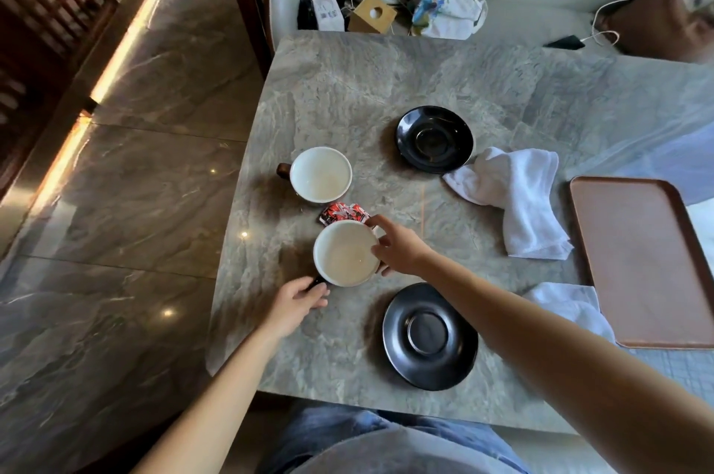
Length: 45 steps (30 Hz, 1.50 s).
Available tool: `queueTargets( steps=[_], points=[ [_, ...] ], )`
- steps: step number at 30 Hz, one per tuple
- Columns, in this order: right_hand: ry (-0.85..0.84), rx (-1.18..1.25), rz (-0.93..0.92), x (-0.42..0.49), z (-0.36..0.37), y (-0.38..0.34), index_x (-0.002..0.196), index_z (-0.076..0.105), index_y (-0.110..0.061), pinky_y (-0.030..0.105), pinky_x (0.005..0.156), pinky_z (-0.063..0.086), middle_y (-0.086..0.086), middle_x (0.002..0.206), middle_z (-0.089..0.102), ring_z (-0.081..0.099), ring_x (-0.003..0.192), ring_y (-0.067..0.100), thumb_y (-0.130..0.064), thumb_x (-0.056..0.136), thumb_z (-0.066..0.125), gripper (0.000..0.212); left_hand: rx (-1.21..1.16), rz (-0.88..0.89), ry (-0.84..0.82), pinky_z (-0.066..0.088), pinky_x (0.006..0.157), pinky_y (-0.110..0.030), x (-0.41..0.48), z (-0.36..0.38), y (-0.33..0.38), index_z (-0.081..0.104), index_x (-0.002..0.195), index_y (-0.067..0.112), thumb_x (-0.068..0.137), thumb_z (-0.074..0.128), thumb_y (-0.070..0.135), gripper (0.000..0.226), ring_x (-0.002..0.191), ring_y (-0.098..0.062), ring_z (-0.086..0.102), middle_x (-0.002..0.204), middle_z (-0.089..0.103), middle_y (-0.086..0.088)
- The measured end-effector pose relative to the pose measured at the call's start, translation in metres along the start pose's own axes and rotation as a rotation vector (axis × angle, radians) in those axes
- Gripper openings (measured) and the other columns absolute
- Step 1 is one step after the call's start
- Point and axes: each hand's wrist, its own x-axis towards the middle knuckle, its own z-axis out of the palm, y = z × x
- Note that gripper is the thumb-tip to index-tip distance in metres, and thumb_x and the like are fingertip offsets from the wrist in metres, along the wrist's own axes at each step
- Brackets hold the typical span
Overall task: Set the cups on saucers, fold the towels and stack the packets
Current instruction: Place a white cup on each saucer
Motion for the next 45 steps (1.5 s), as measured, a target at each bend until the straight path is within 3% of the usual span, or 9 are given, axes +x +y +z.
queueTargets(
  steps=[4, 7, 10, 13, 21, 24, 29, 34, 45],
  points=[
    [0.019, 0.052, 0.029, 0.0, 0.004, 0.003, 0.127, 0.04, -0.018, 0.027, 0.045, 0.056, 0.021, 0.111, 0.062, 0.065, 0.06, 0.023, 0.004, 0.087, 0.042, 0.046, 0.033, 0.039, 0.045, 0.04, 0.058, -0.007, 0.0, 0.0, 0.001, 0.047, 0.128, -0.006, 0.095, 0.049, 0.011, 0.038, 0.085, -0.016, 0.058, 0.117, 0.062, -0.023],
    [0.048, 0.075, 0.028, -0.004, 0.007, 0.008, 0.125, 0.039, -0.018, 0.031, 0.047, 0.057, 0.02, 0.113, 0.059, 0.064, 0.07, 0.028, 0.004, 0.085, 0.043, 0.045, 0.083, 0.123, 0.06, 0.03, 0.057, -0.017, -0.002, 0.002, 0.003, 0.057, 0.098, -0.004, 0.093, 0.051, 0.006, 0.013, 0.084, -0.02, 0.049, 0.089, 0.055, -0.018],
    [0.039, 0.149, 0.041, -0.013, 0.007, 0.013, 0.12, 0.039, -0.02, 0.032, 0.049, 0.058, 0.018, 0.117, 0.055, 0.061, 0.083, 0.032, 0.005, 0.083, 0.044, 0.044, 0.138, 0.184, 0.032, 0.022, 0.054, -0.02, -0.005, 0.001, 0.004, 0.055, 0.08, -0.001, 0.091, 0.054, 0.004, 0.012, 0.074, -0.018, 0.036, 0.078, 0.042, -0.013],
    [-0.012, 0.232, 0.052, -0.028, -0.001, 0.019, 0.116, 0.04, -0.024, 0.038, 0.056, 0.06, 0.017, 0.115, 0.053, 0.06, 0.09, 0.032, 0.006, 0.083, 0.048, 0.045, 0.206, 0.253, -0.027, 0.028, 0.056, -0.017, -0.013, 0.0, 0.005, 0.053, 0.064, 0.007, 0.09, 0.056, 0.004, 0.026, 0.071, -0.015, 0.041, 0.073, 0.049, -0.009],
    [-0.204, 0.393, 0.147, -0.08, -0.037, 0.051, 0.121, 0.045, -0.027, 0.032, 0.06, 0.06, 0.005, 0.102, 0.055, 0.065, 0.086, 0.026, 0.007, 0.085, 0.053, 0.05, 0.409, 0.377, -0.301, 0.04, 0.072, -0.016, -0.027, 0.016, 0.018, 0.067, 0.08, 0.013, 0.091, 0.057, 0.013, 0.015, 0.073, 0.007, 0.053, 0.074, 0.062, 0.011],
    [-0.154, 0.378, 0.196, -0.095, -0.036, 0.069, 0.127, 0.041, -0.02, 0.035, 0.056, 0.058, 0.003, 0.097, 0.052, 0.062, 0.082, 0.021, 0.01, 0.084, 0.05, 0.054, 0.564, 0.352, -0.335, 0.043, 0.084, -0.029, -0.026, 0.032, 0.019, 0.067, 0.086, 0.016, 0.09, 0.058, 0.022, 0.011, 0.084, -0.004, 0.057, 0.085, 0.066, 0.006],
    [-0.09, 0.341, 0.242, -0.113, -0.025, 0.096, 0.128, 0.037, -0.019, 0.051, 0.066, 0.058, 0.007, 0.117, 0.046, 0.054, 0.112, 0.033, 0.011, 0.081, 0.052, 0.058, 0.86, 0.366, -0.277, 0.035, 0.103, -0.029, -0.029, 0.055, 0.016, 0.061, 0.119, 0.017, 0.091, 0.055, 0.033, 0.033, 0.125, -0.019, 0.048, 0.13, 0.056, 0.002],
    [-0.075, 0.421, 0.293, -0.122, -0.017, 0.105, 0.118, 0.04, -0.029, 0.035, 0.056, 0.061, 0.01, 0.124, 0.044, 0.057, 0.108, 0.032, 0.008, 0.081, 0.053, 0.054, 0.995, 0.442, -0.329, 0.032, 0.105, -0.03, -0.029, 0.063, 0.013, 0.062, 0.109, 0.013, 0.093, 0.049, 0.03, 0.027, 0.127, -0.016, 0.043, 0.132, 0.052, 0.002],
    [-0.052, 0.438, 0.328, -0.135, -0.008, 0.113, 0.128, 0.038, -0.023, 0.036, 0.062, 0.061, 0.01, 0.112, 0.049, 0.067, 0.078, 0.022, 0.006, 0.084, 0.052, 0.054, 1.074, 0.432, -0.408, 0.025, 0.113, -0.041, -0.018, 0.066, 0.001, 0.06, 0.099, 0.018, 0.092, 0.049, 0.036, 0.023, 0.141, -0.016, 0.025, 0.155, 0.02, 0.009]
  ],
)
